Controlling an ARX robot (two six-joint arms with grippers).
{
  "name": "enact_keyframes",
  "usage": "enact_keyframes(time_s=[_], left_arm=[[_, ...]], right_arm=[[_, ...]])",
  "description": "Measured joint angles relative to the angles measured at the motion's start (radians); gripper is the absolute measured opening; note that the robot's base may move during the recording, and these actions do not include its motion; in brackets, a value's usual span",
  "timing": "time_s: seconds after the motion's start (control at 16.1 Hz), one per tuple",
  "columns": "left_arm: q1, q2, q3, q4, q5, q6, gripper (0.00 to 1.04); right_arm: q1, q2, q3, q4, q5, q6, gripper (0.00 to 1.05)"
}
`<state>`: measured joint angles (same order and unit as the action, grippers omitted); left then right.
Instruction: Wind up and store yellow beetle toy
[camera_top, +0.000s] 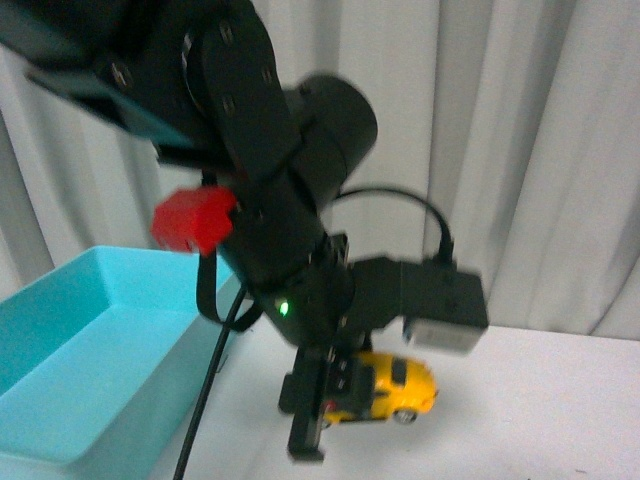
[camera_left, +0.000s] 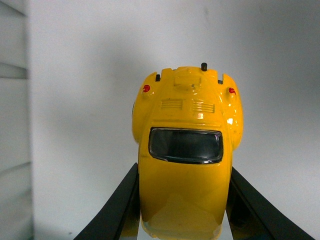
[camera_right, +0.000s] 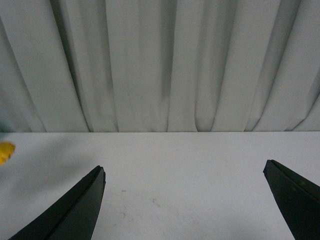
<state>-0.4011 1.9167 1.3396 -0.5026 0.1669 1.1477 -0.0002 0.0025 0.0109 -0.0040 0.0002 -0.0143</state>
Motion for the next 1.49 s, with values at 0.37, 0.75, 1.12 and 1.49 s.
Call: enact_keyframes(time_s=[0.37,0.75,1.12,1.49], left_arm=[[0.274,-0.221,0.112,0.062,0.201,-0.347,0.41],[0.531,-0.086,0.061,0.145,-0.015,-0.653,0.41],[0.572,0.110,0.000,0.273,-0.228,-0.751,0.41],[0.571,0.200,-0.002,0.306,-0.302,-0.757,0.41]], right_arm=[[0.000,0.000,0.000,0.000,0.000,0.000,0.98],[0.000,0.000,0.000,0.000,0.000,0.000,0.98],[0.000,0.000,0.000,0.000,0.000,0.000,0.98],[0.000,0.000,0.000,0.000,0.000,0.000,0.98]])
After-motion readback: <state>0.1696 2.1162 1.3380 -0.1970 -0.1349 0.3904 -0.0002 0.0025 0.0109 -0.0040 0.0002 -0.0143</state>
